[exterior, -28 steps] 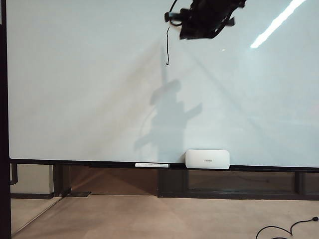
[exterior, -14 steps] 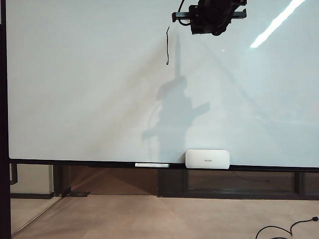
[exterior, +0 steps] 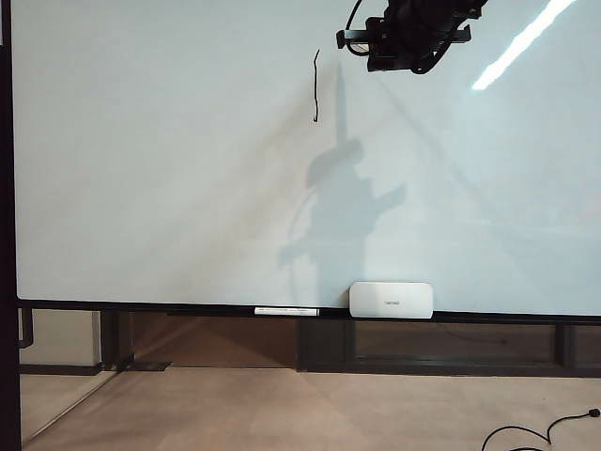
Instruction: Reach to the right to find the marker pen, pick it up, and write the number 15 on the whiteboard.
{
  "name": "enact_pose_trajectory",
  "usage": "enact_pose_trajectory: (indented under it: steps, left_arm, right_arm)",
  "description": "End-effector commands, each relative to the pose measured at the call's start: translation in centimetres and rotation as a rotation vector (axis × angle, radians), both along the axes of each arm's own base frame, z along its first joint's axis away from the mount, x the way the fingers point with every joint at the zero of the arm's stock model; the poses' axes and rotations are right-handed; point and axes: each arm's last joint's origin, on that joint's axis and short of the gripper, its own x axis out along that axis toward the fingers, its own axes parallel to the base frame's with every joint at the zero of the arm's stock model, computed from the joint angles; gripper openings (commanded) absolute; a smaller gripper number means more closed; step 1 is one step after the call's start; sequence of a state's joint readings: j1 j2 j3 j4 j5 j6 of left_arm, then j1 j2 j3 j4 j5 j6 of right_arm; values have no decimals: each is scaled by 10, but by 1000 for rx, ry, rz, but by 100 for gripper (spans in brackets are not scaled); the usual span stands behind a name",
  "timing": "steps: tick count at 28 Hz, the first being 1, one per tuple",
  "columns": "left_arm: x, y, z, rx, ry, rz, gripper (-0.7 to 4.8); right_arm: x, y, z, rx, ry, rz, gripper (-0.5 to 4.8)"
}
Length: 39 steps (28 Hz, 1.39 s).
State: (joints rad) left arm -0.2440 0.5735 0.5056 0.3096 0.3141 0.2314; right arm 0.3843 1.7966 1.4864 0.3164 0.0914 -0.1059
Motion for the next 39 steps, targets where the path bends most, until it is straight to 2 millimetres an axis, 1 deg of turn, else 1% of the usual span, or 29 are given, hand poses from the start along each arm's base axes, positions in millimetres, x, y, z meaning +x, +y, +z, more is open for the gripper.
enact_pose_trajectory:
  steps: [1, 4, 7, 9, 10, 20, 28, 32, 39]
  left_arm:
    - [-1, 0, 3, -5, -11, -4, -5]
    - [-1, 0, 3, -4, -11, -4, -5]
    - [-1, 0, 2, -4, -10, -7, -5]
    - [-1, -1, 2, 5, -12, -41, -5]
    - [-1, -1, 2, 5, -11, -44, -5]
    - [-1, -1, 1, 9, 2, -44, -5]
    - [-1, -1, 1, 9, 2, -44, -5]
    - [-1, -1, 1, 10, 5, -44, -5]
    - [-1, -1, 1, 10, 5, -44, -5]
  right_arm:
    - [0, -2, 5, 10, -25, 35, -2]
    - [2, -1, 2, 8, -23, 80, -2]
    - [10, 1, -2, 5, -13, 79, -2]
    - [14, 2, -3, 6, -13, 49, -2]
    - [14, 2, -3, 6, -15, 29, -2]
    - [17, 0, 6, 16, -43, 24, -2]
    - [20, 0, 0, 7, -20, 22, -2]
    - [20, -1, 0, 6, -18, 21, -2]
    - [25, 1, 8, 3, -4, 20, -2]
